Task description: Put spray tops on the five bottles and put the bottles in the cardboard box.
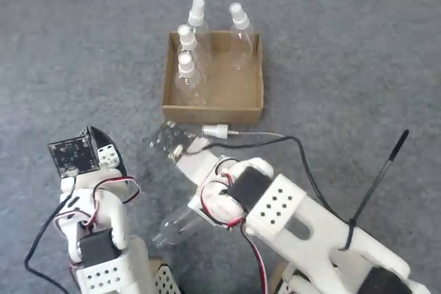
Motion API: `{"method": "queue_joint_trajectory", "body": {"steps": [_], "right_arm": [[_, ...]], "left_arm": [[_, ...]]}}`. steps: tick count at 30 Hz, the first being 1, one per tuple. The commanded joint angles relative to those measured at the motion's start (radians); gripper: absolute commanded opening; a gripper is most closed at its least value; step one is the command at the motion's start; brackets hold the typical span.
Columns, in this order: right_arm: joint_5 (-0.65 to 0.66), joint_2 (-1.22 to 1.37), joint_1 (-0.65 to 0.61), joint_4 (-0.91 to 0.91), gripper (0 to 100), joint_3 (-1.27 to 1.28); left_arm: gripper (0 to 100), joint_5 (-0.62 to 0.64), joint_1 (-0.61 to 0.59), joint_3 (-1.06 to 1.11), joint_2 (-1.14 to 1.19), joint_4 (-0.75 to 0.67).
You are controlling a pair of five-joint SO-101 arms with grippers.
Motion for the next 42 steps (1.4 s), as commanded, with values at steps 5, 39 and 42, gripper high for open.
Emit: {"method": "queue_joint_trajectory", "body": {"steps": [5,39,42], "right_arm": [[0.199,-0.084,-0.008,-0.061,21.3,0.04],[0.703,0.289,-0.077,-0.188,21.0,0.107],[0.715,0.312,-0.038,-0.191,21.0,0.117]], "left_arm": [[1,-0.002,-0.003,-0.013,-0.006,-0.031],[1,0.0,-0.064,-0.019,-0.006,-0.034],[1,0.0,-0.063,-0.019,-0.006,-0.034]]}}
